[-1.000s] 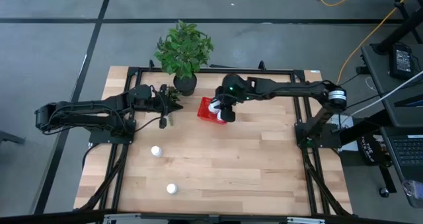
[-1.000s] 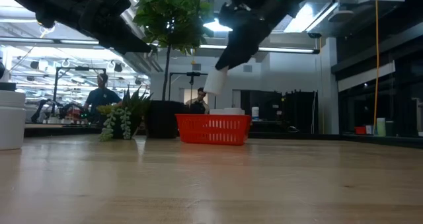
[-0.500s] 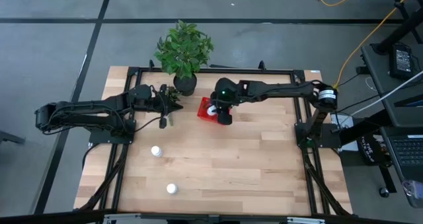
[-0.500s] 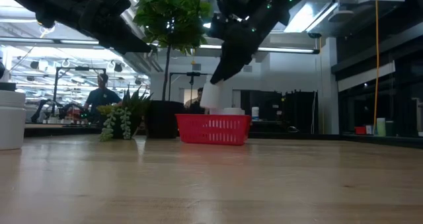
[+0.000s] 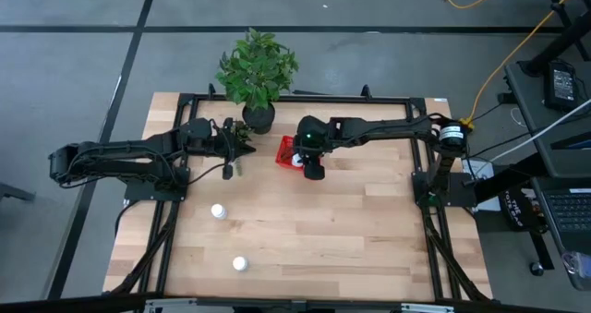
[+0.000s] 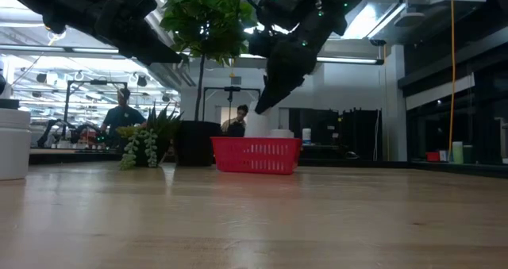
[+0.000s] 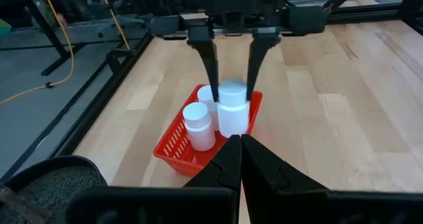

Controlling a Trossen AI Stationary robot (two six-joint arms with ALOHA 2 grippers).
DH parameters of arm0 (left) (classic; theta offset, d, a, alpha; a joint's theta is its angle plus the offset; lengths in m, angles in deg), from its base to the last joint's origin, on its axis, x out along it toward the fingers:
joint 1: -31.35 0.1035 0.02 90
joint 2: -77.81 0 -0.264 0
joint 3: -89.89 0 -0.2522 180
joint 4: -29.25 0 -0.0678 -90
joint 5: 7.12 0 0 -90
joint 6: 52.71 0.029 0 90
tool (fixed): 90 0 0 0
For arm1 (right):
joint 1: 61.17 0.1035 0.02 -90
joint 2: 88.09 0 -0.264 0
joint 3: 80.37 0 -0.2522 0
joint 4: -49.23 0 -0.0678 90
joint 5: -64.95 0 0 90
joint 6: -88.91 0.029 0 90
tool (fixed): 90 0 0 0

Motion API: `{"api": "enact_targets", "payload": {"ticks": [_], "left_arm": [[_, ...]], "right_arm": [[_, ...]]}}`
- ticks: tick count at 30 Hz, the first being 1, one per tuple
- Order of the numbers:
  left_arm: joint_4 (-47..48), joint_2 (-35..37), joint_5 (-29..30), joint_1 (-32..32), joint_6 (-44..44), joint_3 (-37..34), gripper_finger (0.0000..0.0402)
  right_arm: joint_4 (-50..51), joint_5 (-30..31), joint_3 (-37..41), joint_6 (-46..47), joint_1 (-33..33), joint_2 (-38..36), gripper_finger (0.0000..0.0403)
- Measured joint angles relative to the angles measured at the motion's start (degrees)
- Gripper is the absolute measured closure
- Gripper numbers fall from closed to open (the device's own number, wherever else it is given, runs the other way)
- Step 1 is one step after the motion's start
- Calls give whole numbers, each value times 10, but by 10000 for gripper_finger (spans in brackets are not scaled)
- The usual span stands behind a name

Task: Pick and place pill bottles into a basket
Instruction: Put the white medicine bottle into the red bin

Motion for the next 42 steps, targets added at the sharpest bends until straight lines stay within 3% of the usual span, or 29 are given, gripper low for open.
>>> {"api": "enact_targets", "payload": {"ticks": [42], "left_arm": [[0,0,0,0,0,0,400]], "right_arm": [[-32,0,23,-15,1,17,248]]}}
